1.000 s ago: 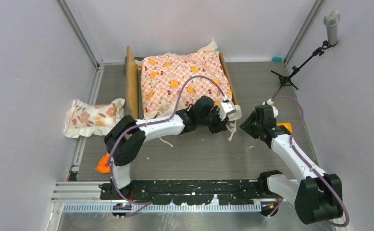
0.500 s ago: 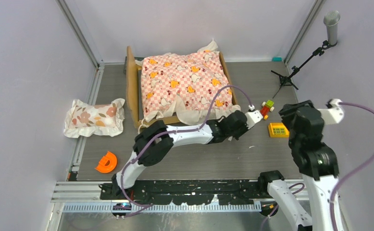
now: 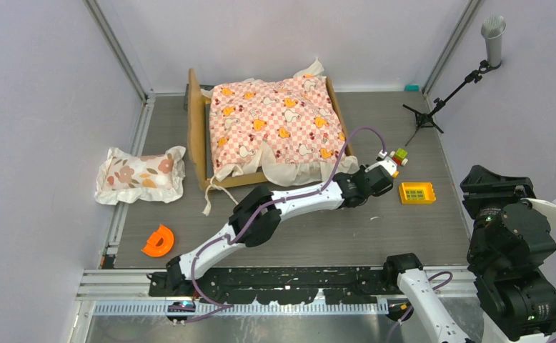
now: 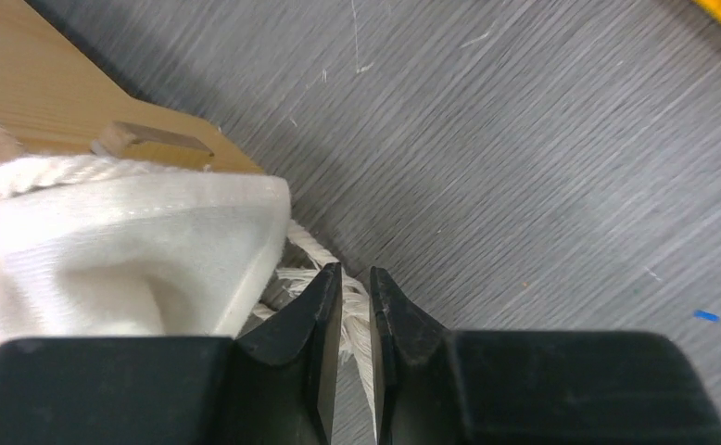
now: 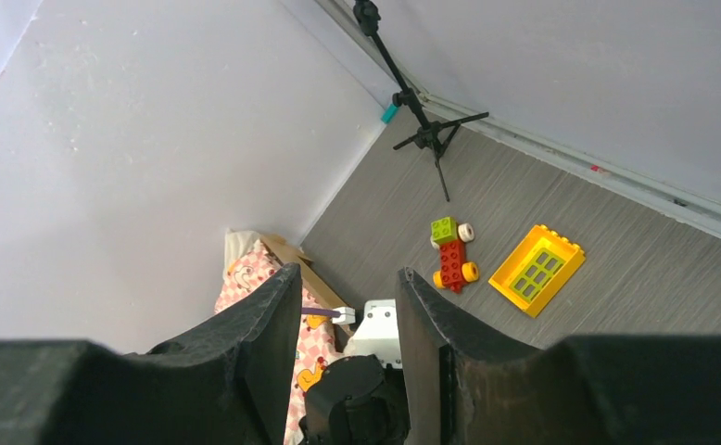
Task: Set up the pet bed
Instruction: Tie the ropes to the bed frame.
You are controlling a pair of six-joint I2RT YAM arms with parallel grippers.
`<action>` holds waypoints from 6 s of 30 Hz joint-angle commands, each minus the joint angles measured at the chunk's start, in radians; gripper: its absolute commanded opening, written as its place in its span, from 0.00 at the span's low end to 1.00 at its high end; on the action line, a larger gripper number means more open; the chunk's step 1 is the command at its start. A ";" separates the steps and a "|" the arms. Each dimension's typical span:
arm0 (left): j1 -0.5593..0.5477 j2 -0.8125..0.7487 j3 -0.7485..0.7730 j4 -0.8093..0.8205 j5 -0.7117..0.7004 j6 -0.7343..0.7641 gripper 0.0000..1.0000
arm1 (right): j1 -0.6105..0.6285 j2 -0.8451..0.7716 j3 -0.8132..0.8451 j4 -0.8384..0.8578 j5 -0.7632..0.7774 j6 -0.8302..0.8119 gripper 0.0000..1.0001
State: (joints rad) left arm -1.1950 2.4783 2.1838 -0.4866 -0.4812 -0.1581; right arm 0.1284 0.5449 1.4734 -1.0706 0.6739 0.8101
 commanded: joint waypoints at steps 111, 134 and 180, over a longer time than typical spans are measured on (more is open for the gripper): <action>0.265 -0.266 -0.407 0.069 0.811 -0.229 0.00 | -0.002 -0.070 -0.229 0.079 -0.244 -0.168 0.47; 0.509 -0.313 -0.053 -0.409 1.351 0.099 0.00 | -0.002 -0.135 -0.732 0.542 -0.981 -0.494 0.51; 0.575 -0.373 0.024 -0.308 1.401 -0.119 0.00 | 0.462 0.527 -1.184 1.685 -0.436 -0.043 0.18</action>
State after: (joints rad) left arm -0.6258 2.1635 2.1914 -0.8543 0.8352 -0.2409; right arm 0.5671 1.0527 0.2901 0.4870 0.1772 0.7456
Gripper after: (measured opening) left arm 0.020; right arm 0.195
